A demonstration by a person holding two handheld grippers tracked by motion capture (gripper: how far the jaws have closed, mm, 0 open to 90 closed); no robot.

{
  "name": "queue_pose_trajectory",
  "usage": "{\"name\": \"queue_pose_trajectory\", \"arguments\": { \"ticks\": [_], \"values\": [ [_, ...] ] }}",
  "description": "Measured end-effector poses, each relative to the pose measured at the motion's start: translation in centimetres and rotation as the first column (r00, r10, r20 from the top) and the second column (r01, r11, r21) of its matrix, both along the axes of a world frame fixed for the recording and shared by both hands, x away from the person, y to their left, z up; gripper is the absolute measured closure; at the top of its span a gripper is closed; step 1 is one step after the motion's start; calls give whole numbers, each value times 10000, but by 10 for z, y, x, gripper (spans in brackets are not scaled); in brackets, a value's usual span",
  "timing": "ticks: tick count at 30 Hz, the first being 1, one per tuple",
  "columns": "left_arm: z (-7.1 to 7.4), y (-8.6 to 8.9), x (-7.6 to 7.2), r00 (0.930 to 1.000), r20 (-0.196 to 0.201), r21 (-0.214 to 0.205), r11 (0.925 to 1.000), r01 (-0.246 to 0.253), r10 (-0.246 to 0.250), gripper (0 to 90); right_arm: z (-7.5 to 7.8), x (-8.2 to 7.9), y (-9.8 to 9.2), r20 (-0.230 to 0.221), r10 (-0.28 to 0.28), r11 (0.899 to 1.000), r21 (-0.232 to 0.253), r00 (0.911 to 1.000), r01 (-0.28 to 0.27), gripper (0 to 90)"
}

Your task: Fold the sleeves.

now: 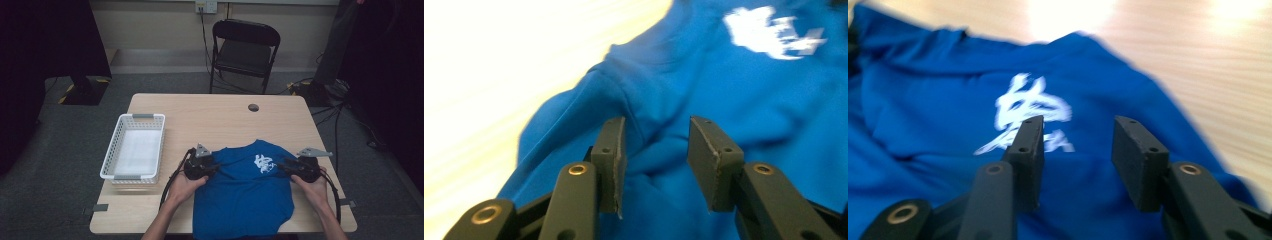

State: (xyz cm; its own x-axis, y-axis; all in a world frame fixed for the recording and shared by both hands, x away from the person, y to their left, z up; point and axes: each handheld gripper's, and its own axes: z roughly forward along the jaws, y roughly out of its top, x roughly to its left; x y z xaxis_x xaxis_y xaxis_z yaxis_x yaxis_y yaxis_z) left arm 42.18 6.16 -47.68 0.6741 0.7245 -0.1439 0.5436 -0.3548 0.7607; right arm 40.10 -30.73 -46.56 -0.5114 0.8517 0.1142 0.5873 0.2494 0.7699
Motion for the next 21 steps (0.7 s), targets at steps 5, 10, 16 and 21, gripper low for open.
{"name": "queue_pose_trajectory", "arguments": {
  "ticks": [5, 10, 16, 21],
  "values": [
    [-5, 0, 17, 9975, -54, 16, 9975, -707, 707, 591, -16, 2, 14, -388, 216, 9991, -350, 9990, -229, 519],
    [-15, 11, 30, 9907, -98, -283, 9903, -1358, 1355, 602, -20, 6, 11, -486, -68, 9981, -617, 9988, 38, 450],
    [-10, 13, 25, 9924, 8, 28, 9924, -1228, 1228, 562, -21, 9, 4, -377, -326, 9955, -905, 9988, 290, 439],
    [2, 5, 7, 9998, -1, 72, 9998, -196, 196, 558, -20, 12, -3, -373, -642, 9930, -1014, 9972, 601, 423]
  ]
}}
